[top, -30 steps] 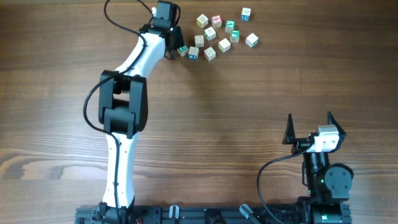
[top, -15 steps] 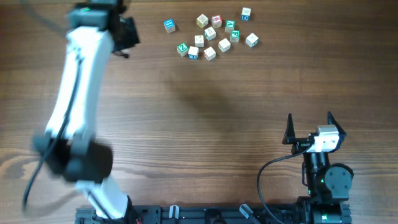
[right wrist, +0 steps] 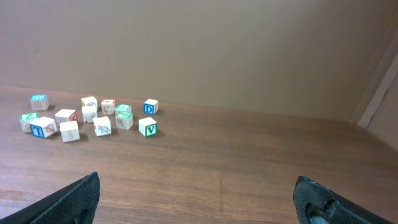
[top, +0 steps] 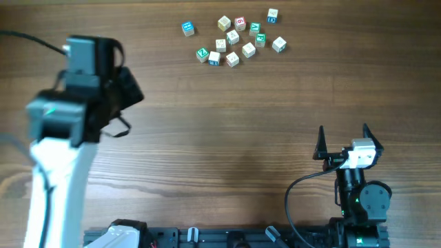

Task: Form a circle
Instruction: 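Carry the block left and place it on the table left of center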

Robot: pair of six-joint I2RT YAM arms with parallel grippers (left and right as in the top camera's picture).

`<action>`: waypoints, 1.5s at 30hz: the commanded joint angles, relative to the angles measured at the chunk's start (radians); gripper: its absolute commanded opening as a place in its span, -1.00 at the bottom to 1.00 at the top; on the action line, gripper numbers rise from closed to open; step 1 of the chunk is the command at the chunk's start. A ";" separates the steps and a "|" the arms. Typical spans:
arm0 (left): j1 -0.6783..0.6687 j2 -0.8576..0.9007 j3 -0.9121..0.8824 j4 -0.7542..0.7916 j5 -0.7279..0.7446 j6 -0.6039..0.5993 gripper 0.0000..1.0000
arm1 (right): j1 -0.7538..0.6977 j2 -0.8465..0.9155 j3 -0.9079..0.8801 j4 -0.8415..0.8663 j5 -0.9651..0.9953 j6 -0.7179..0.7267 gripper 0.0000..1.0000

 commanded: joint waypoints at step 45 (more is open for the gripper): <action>0.212 0.384 -0.725 1.115 -0.047 -0.578 -0.50 | -0.005 -0.002 -0.001 0.002 -0.013 -0.012 1.00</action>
